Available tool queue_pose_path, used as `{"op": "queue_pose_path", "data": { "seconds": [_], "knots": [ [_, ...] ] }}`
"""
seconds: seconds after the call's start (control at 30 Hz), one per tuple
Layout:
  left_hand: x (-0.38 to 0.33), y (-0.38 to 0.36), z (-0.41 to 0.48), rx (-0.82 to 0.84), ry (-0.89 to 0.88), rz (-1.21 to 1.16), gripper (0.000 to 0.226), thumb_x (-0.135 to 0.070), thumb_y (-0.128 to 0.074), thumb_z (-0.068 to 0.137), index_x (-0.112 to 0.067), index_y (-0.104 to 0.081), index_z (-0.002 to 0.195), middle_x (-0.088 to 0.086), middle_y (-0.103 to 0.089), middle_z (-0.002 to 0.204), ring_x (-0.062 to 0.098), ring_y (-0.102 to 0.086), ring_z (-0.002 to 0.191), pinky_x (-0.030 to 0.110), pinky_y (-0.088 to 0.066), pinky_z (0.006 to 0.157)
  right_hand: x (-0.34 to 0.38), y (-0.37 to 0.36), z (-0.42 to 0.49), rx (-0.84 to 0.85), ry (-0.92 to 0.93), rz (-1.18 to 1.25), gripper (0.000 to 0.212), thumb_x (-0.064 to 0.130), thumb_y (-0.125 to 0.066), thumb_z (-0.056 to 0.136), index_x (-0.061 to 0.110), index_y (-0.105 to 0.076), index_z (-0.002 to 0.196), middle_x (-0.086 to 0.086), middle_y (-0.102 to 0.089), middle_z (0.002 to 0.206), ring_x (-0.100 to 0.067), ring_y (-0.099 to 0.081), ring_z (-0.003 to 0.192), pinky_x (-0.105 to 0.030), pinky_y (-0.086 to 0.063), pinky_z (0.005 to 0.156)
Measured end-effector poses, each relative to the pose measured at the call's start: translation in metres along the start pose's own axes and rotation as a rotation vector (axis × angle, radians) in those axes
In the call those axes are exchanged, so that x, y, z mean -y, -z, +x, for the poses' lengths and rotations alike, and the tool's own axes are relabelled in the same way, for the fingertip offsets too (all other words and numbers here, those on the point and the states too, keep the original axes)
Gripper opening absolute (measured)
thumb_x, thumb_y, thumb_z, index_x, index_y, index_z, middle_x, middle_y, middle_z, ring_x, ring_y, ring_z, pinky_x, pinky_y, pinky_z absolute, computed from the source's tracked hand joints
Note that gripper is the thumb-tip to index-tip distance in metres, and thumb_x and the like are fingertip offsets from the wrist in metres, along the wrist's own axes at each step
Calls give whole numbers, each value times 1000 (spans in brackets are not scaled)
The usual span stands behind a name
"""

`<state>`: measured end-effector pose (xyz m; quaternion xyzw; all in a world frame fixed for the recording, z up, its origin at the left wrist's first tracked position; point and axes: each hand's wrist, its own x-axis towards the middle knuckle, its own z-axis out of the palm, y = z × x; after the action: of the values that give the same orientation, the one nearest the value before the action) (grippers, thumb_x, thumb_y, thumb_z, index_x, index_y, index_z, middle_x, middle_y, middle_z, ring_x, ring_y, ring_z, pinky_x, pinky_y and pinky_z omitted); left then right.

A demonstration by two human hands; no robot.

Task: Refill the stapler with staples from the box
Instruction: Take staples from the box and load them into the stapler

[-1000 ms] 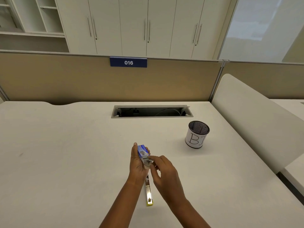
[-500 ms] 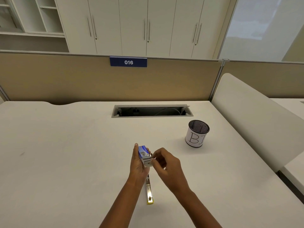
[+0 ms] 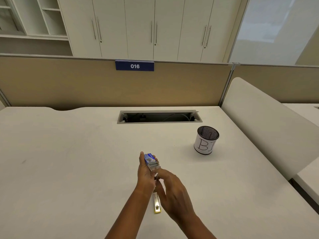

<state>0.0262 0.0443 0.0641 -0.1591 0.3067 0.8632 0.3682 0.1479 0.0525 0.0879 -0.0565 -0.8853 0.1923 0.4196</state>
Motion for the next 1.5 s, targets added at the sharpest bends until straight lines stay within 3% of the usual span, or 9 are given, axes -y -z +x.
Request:
{"op": "queue_pose_path", "data": {
  "seconds": [0.1, 0.23, 0.53, 0.67, 0.93, 1.1, 1.2, 1.37, 1.5],
  "knots": [
    [1, 1, -1, -7, 16, 114, 40, -49, -49, 88, -12, -58, 79, 4, -59, 67, 12, -60, 54, 22, -48, 57, -4, -3, -2, 13, 47, -4, 10, 21, -39, 96, 17, -48, 95, -9, -74, 94, -18, -68, 89, -19, -47, 84],
    [5, 5, -1, 26, -6, 150, 30, -49, -46, 89, -23, -59, 87, 3, -58, 81, 15, -56, 72, 32, -45, 85, -6, -6, -2, -1, 69, -21, 13, 18, -35, 96, 16, -48, 95, -10, -72, 104, -19, -62, 107, -24, -40, 100],
    [9, 0, -14, 111, 18, 72, 40, -39, -45, 93, -24, -70, 66, 0, -55, 68, 10, -52, 53, 17, -50, 47, -8, -5, 4, 7, 59, -23, 29, 27, -21, 100, 14, -46, 93, -11, -74, 91, -20, -71, 83, -21, -54, 74],
    [12, -5, -16, 106, -7, 80, 28, -35, -45, 94, -21, -62, 78, 2, -52, 76, 12, -48, 68, 22, -45, 63, -17, -5, 4, 6, 99, -63, 7, 12, -42, 89, 15, -48, 88, -7, -73, 81, -16, -68, 72, -16, -52, 65],
    [20, -10, -19, 140, 19, 139, 28, -34, -41, 96, -19, -61, 85, 4, -48, 78, 13, -45, 69, 25, -42, 69, -26, -3, 8, -86, 133, -136, 26, 26, -30, 99, 15, -50, 87, -6, -73, 74, -10, -58, 77, -20, -56, 63],
    [19, -12, -20, 175, -23, 223, 31, -34, -37, 97, -19, -60, 84, 5, -50, 78, 12, -48, 71, 24, -44, 70, -27, -2, 9, -116, 150, -193, 7, 21, -53, 91, 15, -50, 87, -6, -72, 71, -13, -64, 70, -21, -56, 58],
    [19, -12, -21, 204, -32, 245, 31, -34, -35, 98, -20, -60, 86, 4, -51, 81, 11, -49, 75, 24, -45, 71, -29, -4, 9, -147, 127, -220, 21, 14, -70, 78, 17, -50, 86, -4, -72, 70, -11, -56, 76, -20, -47, 66],
    [17, -12, -21, 241, 13, 227, 32, -35, -34, 98, -20, -61, 90, 5, -51, 77, 11, -50, 73, 21, -54, 60, -33, -8, 10, -123, 55, -165, 40, 0, -82, 59, 15, -55, 84, -6, -72, 72, -10, -52, 75, -22, -50, 60],
    [17, -7, -20, 298, 64, 196, 33, -37, -34, 97, -19, -62, 99, 3, -52, 59, 10, -53, 56, 19, -54, 52, -31, -9, 14, -124, 37, -135, 21, 3, -71, 65, 12, -58, 79, -7, -71, 70, -11, -50, 74, -23, -53, 54]
  ]
}}
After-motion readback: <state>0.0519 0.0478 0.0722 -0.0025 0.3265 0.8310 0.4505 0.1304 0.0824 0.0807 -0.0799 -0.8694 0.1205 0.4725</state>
